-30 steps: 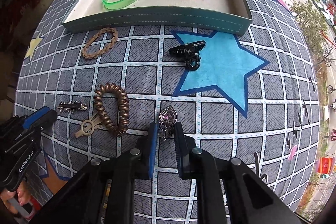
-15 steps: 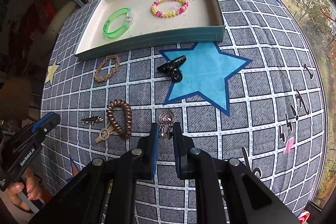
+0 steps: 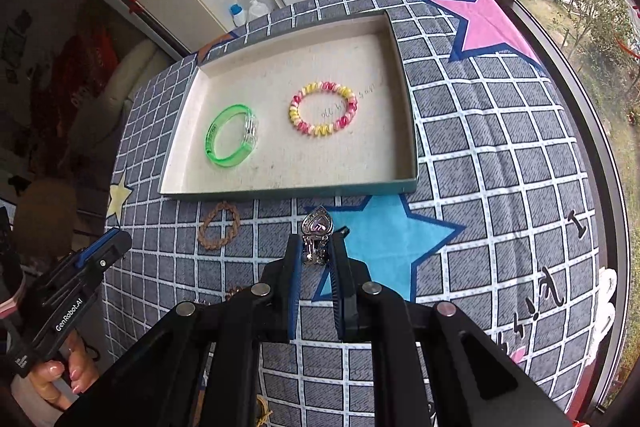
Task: Organize jewelry
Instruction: 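Grasp one heart pendant with the left tool while the right tool grasps the other, then drop a heart into the green bangle with the left tool while the right tool drops one on the beads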
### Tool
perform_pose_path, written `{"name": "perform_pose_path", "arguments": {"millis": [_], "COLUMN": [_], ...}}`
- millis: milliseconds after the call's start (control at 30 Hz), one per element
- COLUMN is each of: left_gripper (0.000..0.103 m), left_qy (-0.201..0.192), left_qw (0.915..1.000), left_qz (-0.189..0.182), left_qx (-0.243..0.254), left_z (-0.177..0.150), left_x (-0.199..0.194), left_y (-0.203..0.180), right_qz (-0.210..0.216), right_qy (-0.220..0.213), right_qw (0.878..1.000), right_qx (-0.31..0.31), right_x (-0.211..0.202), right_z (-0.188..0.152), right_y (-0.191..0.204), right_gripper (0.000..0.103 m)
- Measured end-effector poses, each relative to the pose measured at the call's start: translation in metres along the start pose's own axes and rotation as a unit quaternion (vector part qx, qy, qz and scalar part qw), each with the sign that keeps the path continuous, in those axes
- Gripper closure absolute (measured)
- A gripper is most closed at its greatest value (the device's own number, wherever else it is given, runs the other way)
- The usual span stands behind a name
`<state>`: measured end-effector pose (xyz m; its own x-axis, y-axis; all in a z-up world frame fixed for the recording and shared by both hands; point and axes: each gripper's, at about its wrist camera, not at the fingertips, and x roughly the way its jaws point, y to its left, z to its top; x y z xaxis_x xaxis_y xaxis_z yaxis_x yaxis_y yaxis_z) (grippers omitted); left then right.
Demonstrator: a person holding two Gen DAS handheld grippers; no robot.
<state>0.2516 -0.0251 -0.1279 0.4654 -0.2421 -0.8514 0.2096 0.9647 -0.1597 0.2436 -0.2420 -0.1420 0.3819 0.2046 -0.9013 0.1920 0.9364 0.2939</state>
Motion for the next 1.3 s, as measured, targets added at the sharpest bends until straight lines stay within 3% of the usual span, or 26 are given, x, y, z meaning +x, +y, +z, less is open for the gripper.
{"name": "perform_pose_path", "arguments": {"millis": [567,933,1300], "left_gripper": [0.071,0.071,0.071], "left_qy": [0.014,0.04,0.053], "left_qw": [0.9993,0.9964,0.9945], "left_qz": [0.035,0.074,0.086], "left_qx": [0.003,0.011,0.03], "left_z": [0.064,0.068,0.068], "left_x": [0.083,0.125,0.133], "left_y": [-0.032,-0.033,-0.039], "right_qz": [0.0,-0.01,-0.006], "right_qy": [0.014,0.029,0.041], "right_qw": [1.0,0.999,0.999], "right_qx": [-0.013,-0.014,-0.014], "right_x": [0.06,0.095,0.103], "right_z": [0.075,0.1,0.1], "right_y": [-0.011,-0.024,-0.027], "right_gripper": [0.089,0.089,0.086]}}
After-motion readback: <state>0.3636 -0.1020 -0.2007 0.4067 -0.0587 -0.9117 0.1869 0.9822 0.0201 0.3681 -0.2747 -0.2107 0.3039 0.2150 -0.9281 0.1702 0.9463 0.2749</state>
